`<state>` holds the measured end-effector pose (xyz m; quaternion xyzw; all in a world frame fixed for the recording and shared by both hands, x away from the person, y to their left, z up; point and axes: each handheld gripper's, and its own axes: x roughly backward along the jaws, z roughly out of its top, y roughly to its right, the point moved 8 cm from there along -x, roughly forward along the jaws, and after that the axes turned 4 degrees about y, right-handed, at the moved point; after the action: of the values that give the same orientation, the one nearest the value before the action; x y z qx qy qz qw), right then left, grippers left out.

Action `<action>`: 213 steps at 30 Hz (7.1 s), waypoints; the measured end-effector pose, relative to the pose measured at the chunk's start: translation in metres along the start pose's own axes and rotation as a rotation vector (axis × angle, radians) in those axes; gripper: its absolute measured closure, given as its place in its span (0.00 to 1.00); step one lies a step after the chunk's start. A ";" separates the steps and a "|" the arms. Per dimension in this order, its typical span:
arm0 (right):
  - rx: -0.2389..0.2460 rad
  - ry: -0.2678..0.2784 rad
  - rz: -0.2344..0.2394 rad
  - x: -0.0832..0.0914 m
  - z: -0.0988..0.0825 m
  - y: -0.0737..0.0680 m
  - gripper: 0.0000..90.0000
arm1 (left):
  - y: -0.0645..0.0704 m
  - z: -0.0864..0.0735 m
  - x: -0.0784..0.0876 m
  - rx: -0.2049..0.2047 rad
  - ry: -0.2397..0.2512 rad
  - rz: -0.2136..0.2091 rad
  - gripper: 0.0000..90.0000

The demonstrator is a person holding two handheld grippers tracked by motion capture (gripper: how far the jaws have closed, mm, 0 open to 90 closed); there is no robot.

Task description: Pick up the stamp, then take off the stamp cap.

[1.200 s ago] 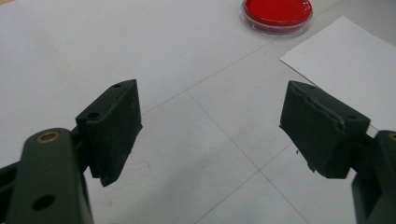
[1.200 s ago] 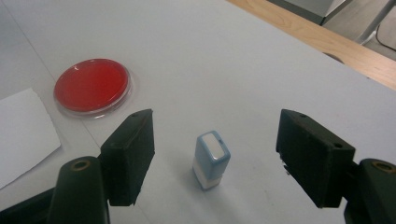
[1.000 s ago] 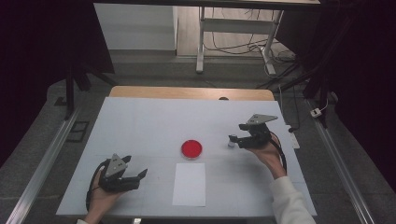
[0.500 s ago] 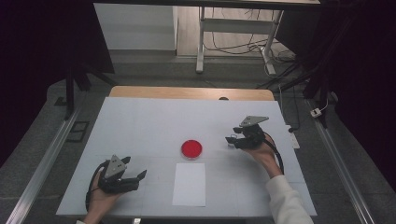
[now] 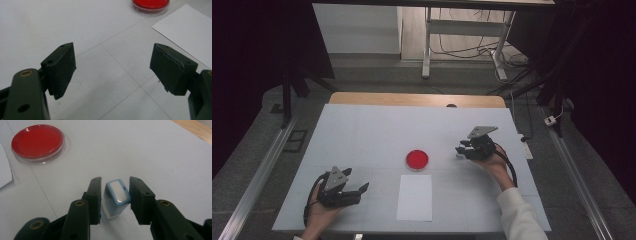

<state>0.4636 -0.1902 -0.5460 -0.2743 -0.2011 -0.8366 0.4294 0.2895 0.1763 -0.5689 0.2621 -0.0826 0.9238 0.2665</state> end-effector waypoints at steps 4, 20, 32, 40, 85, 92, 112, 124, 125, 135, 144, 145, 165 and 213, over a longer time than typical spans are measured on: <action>0.017 0.003 -0.003 0.000 0.000 0.000 0.77 | 0.000 0.000 0.000 0.001 -0.002 -0.001 0.23; 0.025 0.056 -0.014 0.007 0.005 0.000 0.83 | -0.001 -0.001 0.001 0.005 -0.001 0.001 0.23; -0.044 0.102 -0.037 0.011 0.009 0.001 0.83 | -0.001 -0.001 0.001 0.007 -0.001 0.002 0.23; -0.075 0.163 -0.035 0.020 0.015 -0.005 0.83 | -0.002 -0.001 0.001 0.007 0.001 0.005 0.24; -0.126 0.258 0.046 0.049 0.028 -0.061 0.83 | 0.000 -0.003 -0.001 0.005 -0.005 -0.003 0.24; -0.126 0.254 0.075 0.048 0.030 -0.073 0.83 | 0.000 -0.003 -0.001 0.006 -0.005 -0.001 0.24; -0.117 0.248 0.145 0.040 0.037 -0.103 0.83 | 0.000 -0.002 -0.001 0.004 -0.005 -0.003 0.24; -0.120 0.252 0.193 0.035 0.041 -0.119 0.83 | 0.001 -0.002 -0.001 0.004 -0.004 -0.005 0.24; -0.120 0.252 0.193 0.035 0.041 -0.119 0.83 | 0.001 -0.002 -0.001 0.004 -0.004 -0.005 0.24; -0.112 0.244 0.237 0.028 0.045 -0.138 0.83 | 0.001 -0.002 -0.002 0.007 -0.004 -0.007 0.24; -0.114 0.244 0.263 0.019 0.048 -0.153 0.83 | 0.005 0.001 -0.005 0.007 0.006 -0.026 0.24; -0.108 0.236 0.262 0.018 0.047 -0.156 0.83 | 0.005 0.002 -0.005 0.006 0.008 -0.023 0.24; -0.072 0.248 0.260 0.015 0.053 -0.168 0.83 | 0.009 -0.001 -0.003 0.011 0.004 -0.025 0.24; -0.072 0.293 0.207 0.017 0.058 -0.160 0.83 | 0.060 0.049 -0.027 -0.031 0.017 -0.118 0.24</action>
<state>0.3393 -0.0793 -0.5070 -0.1840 -0.0769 -0.8257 0.5277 0.2981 0.0990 -0.5426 0.2544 -0.0789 0.9072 0.3255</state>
